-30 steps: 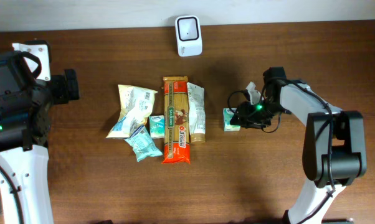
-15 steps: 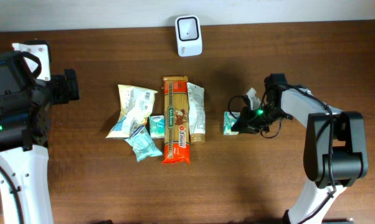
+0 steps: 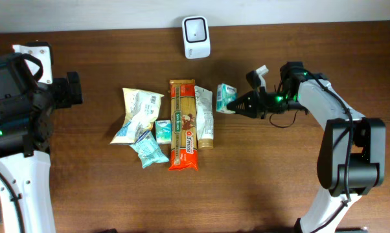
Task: Scan the item barcode
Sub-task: 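Lift the Kleenex pack and carry it up to the white scanner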
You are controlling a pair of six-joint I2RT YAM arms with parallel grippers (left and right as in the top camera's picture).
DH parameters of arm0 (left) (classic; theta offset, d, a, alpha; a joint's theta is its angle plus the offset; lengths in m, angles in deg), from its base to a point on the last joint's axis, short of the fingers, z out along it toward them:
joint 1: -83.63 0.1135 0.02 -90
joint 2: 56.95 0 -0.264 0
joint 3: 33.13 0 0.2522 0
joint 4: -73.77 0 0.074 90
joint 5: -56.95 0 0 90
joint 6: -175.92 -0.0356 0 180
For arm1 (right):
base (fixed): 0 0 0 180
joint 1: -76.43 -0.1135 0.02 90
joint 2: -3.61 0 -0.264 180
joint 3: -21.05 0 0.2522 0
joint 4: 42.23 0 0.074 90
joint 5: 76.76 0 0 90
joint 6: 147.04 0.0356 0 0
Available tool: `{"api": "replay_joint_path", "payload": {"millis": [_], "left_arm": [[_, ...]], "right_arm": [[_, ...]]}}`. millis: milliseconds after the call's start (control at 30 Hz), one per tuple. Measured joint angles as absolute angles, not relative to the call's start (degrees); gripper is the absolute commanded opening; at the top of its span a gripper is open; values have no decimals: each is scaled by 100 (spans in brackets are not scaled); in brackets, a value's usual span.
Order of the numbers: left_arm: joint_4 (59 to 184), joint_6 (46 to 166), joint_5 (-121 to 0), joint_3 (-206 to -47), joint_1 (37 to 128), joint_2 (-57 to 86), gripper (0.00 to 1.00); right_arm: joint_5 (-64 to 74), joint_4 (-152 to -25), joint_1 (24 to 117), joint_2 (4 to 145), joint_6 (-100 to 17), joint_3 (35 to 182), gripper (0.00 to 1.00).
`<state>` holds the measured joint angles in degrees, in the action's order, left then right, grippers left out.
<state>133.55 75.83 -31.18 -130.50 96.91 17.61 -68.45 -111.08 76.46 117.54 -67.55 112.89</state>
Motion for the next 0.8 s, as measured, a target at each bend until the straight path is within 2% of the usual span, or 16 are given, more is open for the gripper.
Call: {"api": "replay_joint_path", "payload": {"millis": [367, 800], "left_arm": [[13355, 7583, -3118, -13050, 9691, 1761, 99], [13355, 7583, -3118, -13050, 9691, 1761, 99]], "right_arm": [[-7372, -11917, 7646, 11527, -6776, 12351, 4], [-7125, -11890, 7377, 10969, -6744, 12697, 4]]}}
